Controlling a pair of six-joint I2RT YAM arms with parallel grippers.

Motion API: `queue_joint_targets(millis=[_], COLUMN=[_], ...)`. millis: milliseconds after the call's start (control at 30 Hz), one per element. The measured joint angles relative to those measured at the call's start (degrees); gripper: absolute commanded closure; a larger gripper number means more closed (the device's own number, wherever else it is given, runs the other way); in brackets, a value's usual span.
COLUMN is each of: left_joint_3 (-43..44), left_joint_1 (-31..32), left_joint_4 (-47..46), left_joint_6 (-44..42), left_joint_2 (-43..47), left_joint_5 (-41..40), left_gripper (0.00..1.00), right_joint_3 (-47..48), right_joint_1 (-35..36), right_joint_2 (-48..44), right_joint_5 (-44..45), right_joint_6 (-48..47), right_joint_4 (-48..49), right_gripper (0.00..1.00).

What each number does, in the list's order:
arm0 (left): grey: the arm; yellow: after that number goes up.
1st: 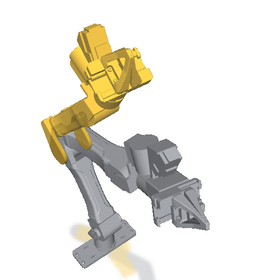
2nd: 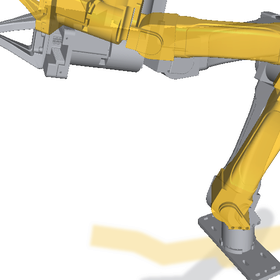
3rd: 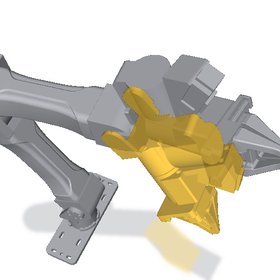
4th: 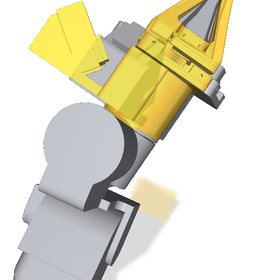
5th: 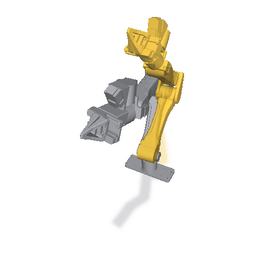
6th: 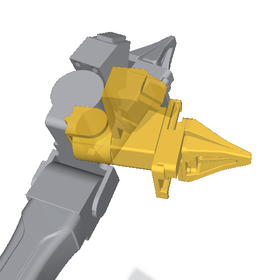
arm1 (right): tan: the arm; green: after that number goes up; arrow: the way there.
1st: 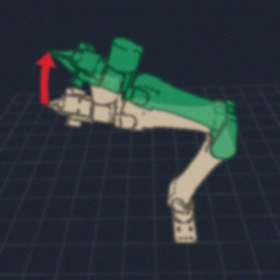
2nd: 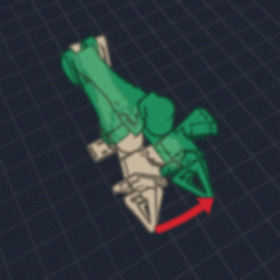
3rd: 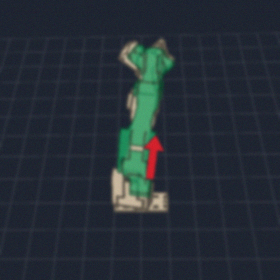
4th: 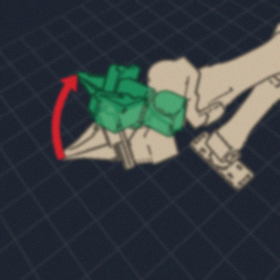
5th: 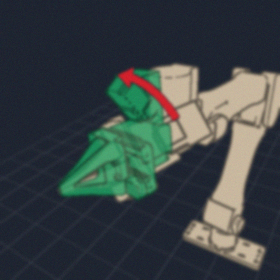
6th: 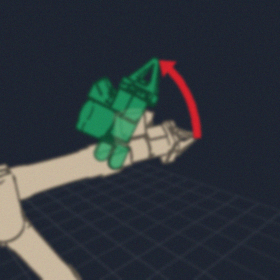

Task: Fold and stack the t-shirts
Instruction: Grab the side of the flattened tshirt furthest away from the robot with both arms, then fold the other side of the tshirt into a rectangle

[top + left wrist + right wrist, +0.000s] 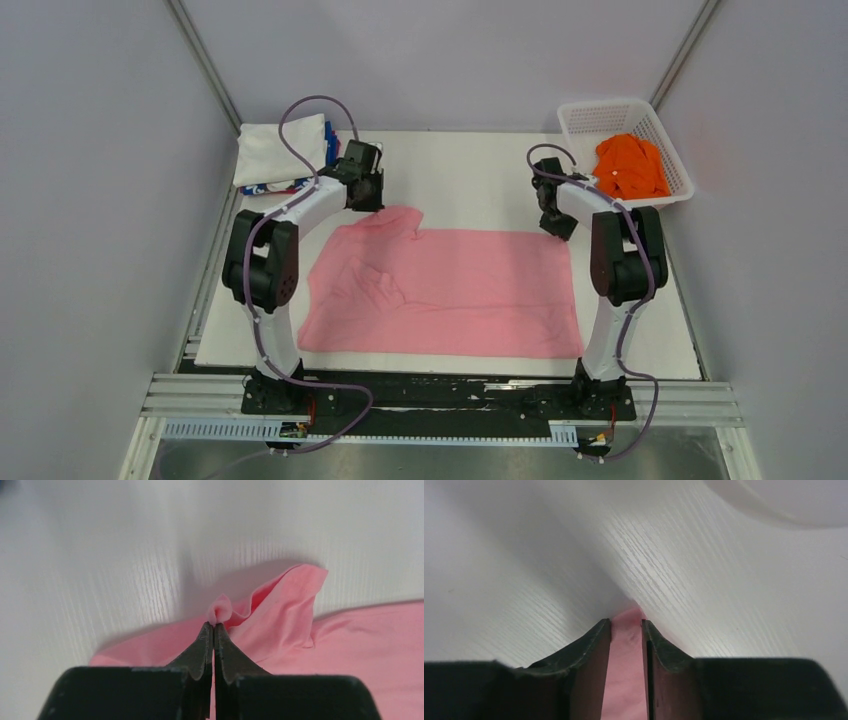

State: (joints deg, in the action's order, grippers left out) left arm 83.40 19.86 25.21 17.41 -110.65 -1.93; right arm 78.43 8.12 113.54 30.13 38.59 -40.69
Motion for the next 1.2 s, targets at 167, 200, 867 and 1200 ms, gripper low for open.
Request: queue_joint_targets(millis=[167,200,867,1200], left_joint_3=[-4.0,-4.1,-19.1,-29.3], left_joint_1=[0.6,0.9,10.9,18.6], left_joint_4=[-0.6,-0.7,3.2,12.1], left_joint_6=[-0.6,-1.0,-1.0,10.0], left_joint_2=[4.0,4.5,26.9,43.1], left_joint_5=[0.0,0.0,-13.5,-24.0], left_gripper=[1.00,1.00,1.00,1.00], right_joint_3=[-2.0,-2.1,-20.7,-26.9], right_joint_1=[0.0,0.0,7.6,8.7], right_joint_2=[-1.2,-1.2,-28.0,-39.9], right_joint_5=[0.6,0.7,-0.1,-2.8], right_joint_6=[1.4,1.4,-0.5,-0.1], right_joint_4=[-1.4,-1.6,-0.4,-4.2], right_gripper=[0.94,0.95,1.00,0.98])
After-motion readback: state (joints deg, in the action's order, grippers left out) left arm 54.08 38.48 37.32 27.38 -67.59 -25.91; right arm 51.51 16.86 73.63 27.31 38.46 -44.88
